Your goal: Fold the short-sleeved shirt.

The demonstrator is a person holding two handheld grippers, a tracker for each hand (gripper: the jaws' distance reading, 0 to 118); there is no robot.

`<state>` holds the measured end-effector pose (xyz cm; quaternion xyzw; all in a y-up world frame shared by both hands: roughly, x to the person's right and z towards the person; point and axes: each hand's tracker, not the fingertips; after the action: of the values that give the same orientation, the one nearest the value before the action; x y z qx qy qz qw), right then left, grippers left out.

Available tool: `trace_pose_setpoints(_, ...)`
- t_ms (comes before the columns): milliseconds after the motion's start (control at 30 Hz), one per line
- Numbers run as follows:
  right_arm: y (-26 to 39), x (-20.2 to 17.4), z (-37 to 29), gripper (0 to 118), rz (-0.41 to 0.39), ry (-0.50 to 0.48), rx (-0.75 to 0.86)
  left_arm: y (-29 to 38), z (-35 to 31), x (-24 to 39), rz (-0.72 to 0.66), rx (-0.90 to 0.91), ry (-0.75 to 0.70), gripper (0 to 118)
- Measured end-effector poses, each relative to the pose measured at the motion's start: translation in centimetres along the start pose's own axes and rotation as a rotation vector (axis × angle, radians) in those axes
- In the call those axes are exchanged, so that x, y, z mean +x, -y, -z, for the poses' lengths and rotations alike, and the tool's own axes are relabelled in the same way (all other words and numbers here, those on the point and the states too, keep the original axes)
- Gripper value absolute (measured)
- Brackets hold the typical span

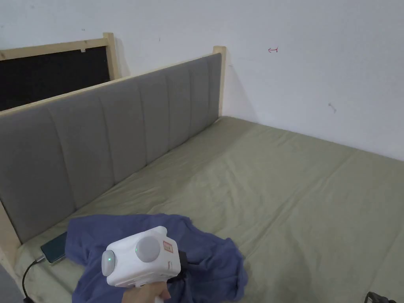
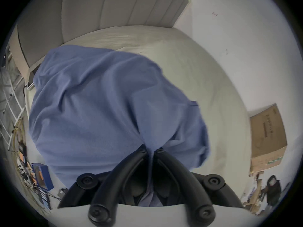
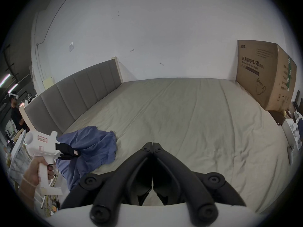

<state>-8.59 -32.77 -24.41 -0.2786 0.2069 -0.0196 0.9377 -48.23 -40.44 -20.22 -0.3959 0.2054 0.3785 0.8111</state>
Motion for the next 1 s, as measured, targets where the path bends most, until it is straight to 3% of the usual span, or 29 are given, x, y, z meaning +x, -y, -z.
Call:
trace_pose_setpoints(133, -0.3, 2.5, -1.3, 0, 0.045, 0.05, 0.02, 0.8, -2.7, 5.8, 0.142, 0.042, 0.082, 2)
trace_pose_setpoints(267, -1.1, 5.5, -3.6, 0, 0.105, 0.119, 0.064, 2.4, -3.9, 12.4, 0.202, 0.011, 0.253, 2)
trace_pose_setpoints(400, -1.9, 9.4, -6.5, 0, 0.159, 0.212, 0.125, 6.2, -5.2, 21.8, 0.415, -0.041, 0.353, 2)
trace_pose_setpoints(567, -2.2, 14.6, -10.5, 0, 0.234, 0.329, 0.191, 11.0, -6.0, 32.0, 0.506, -0.155, 0.643, 2)
trace_pose_setpoints(633, -2.0, 16.5, -12.3, 0, 0.269, 0.378, 0.215, 14.1, -6.5, 36.7, 0.602, -0.192, 0.707, 2)
trace_pose_setpoints(733, -1.2, 19.2, -14.0, 0, 0.305, 0.459, 0.215, 19.3, -5.3, 41.3, 0.802, -0.178, 0.692, 2)
trace_pose_setpoints(867, 0.7, 22.0, -15.5, 0, 0.354, 0.518, 0.177, 26.3, 1.5, 42.9, 0.825, -0.408, 0.616, 2)
trace_pose_setpoints(1000, 2.3, 23.8, -15.9, 0, 0.389, 0.555, 0.14, 32.6, 8.4, 40.0, 0.842, -0.59, 0.479, 2)
